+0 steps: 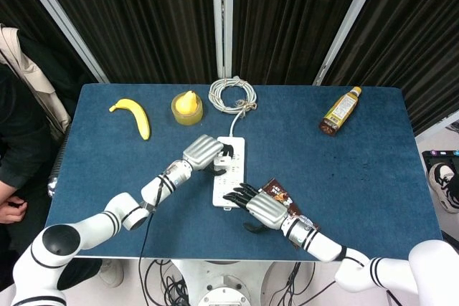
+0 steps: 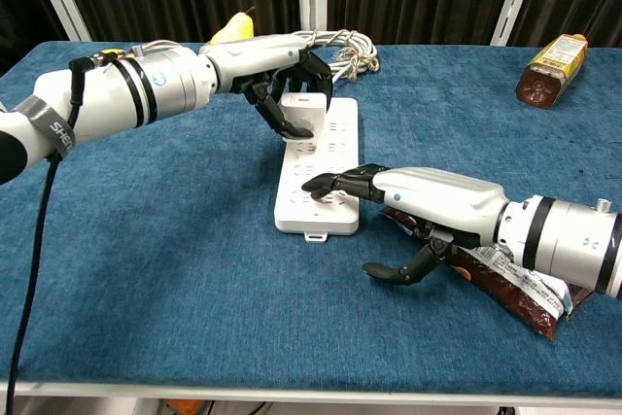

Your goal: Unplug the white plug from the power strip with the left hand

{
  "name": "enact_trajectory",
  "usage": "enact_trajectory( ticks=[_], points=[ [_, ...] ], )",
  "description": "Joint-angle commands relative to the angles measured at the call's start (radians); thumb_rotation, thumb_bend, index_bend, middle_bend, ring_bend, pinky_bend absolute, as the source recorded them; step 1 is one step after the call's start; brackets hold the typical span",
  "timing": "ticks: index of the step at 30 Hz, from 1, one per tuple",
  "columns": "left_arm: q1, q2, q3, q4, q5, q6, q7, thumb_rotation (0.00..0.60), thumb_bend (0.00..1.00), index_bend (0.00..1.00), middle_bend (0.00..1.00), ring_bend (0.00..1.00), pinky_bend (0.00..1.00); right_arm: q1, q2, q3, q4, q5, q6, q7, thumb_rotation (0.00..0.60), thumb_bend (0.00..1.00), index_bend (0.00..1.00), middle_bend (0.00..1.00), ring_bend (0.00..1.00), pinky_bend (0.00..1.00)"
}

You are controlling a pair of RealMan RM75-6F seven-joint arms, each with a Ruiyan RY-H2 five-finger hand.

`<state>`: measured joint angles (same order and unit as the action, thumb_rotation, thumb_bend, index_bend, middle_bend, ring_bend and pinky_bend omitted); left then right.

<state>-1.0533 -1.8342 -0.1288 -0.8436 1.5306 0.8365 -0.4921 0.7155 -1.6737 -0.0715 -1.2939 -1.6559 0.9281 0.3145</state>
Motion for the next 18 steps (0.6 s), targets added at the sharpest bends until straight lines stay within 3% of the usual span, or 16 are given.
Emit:
enact_trajectory(
  ticks=[1,7,11,18],
  points=[
    [0.006,0.000,0.006,0.021,0.003,0.022,-0.081,0.600,0.35,0.64,0.67,0.55,0.62,0.000,0.000,-0.001,-0.002,0.003,0.000,-0.002,0.600,0.33,0.04,0.13,0.00,0.00],
    [0.050,0.013,-0.010,0.026,-0.007,0.121,-0.154,0.600,0.35,0.64,0.65,0.54,0.60,-0.010,0.006,-0.001,-0.010,-0.001,0.034,0.003,0.600,0.33,0.04,0.13,0.00,0.00],
    [0.097,0.044,-0.009,0.030,-0.020,0.179,-0.093,0.600,0.35,0.60,0.60,0.49,0.52,-0.033,0.018,-0.008,-0.016,-0.033,0.111,0.012,0.600,0.33,0.04,0.13,0.00,0.00],
    [0.137,0.109,0.029,-0.025,-0.079,0.066,0.136,0.600,0.30,0.38,0.38,0.24,0.27,-0.125,0.118,-0.035,-0.092,-0.076,0.292,-0.065,0.600,0.33,0.04,0.13,0.00,0.00]
  ],
)
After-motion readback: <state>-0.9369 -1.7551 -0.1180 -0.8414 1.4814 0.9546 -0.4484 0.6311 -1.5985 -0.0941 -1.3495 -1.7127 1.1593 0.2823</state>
